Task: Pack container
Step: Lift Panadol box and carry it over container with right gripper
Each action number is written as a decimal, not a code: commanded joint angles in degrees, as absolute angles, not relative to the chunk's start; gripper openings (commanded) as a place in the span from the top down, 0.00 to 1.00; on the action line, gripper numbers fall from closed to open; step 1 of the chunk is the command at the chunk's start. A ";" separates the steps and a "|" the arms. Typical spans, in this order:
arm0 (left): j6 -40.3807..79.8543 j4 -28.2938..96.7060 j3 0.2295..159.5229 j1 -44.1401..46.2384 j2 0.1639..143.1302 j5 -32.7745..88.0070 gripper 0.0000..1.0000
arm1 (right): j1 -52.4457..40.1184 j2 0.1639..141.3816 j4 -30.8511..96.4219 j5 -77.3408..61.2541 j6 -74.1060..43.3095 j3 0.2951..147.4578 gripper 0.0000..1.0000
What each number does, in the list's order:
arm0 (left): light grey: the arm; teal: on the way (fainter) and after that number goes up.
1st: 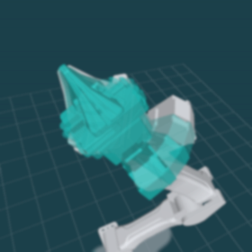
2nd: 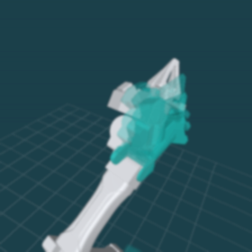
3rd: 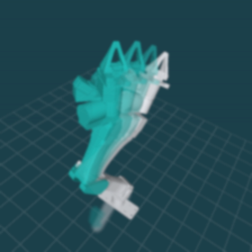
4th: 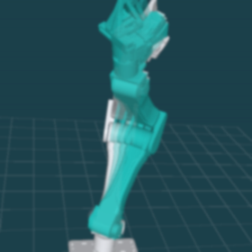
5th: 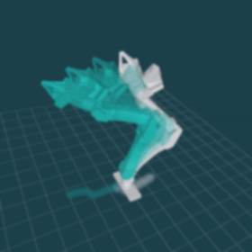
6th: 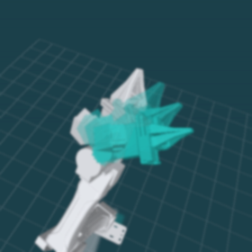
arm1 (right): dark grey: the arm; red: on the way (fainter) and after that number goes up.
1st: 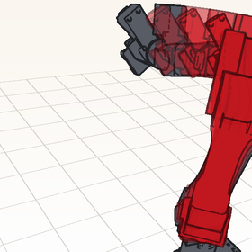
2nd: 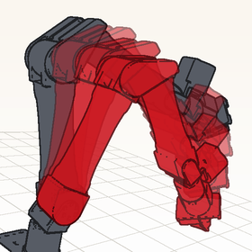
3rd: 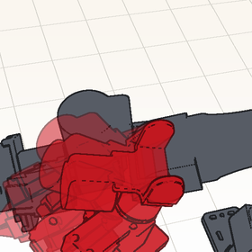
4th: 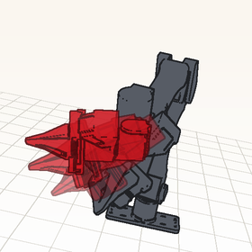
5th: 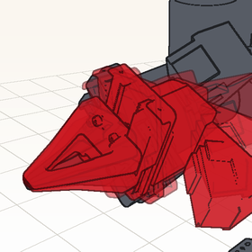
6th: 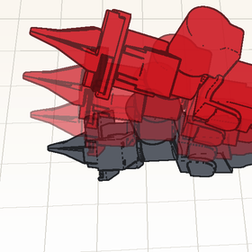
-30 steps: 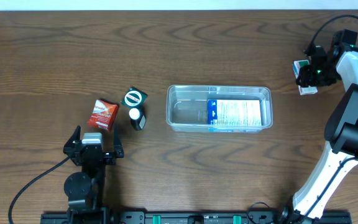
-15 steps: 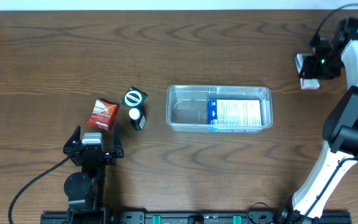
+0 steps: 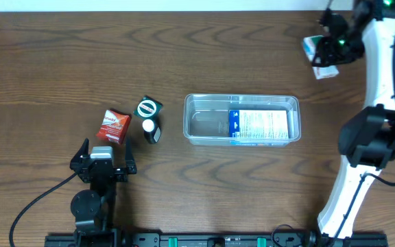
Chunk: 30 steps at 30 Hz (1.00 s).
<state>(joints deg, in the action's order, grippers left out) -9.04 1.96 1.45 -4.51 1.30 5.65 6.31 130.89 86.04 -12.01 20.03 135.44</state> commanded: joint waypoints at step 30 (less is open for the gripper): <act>-9.39 3.40 0.23 -4.80 1.34 6.66 0.02 | -12.73 122.67 97.34 -16.08 29.21 130.72 0.53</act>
<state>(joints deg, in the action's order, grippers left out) -9.04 1.96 1.45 -4.51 1.30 5.65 -12.40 128.35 97.01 -16.93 30.48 134.04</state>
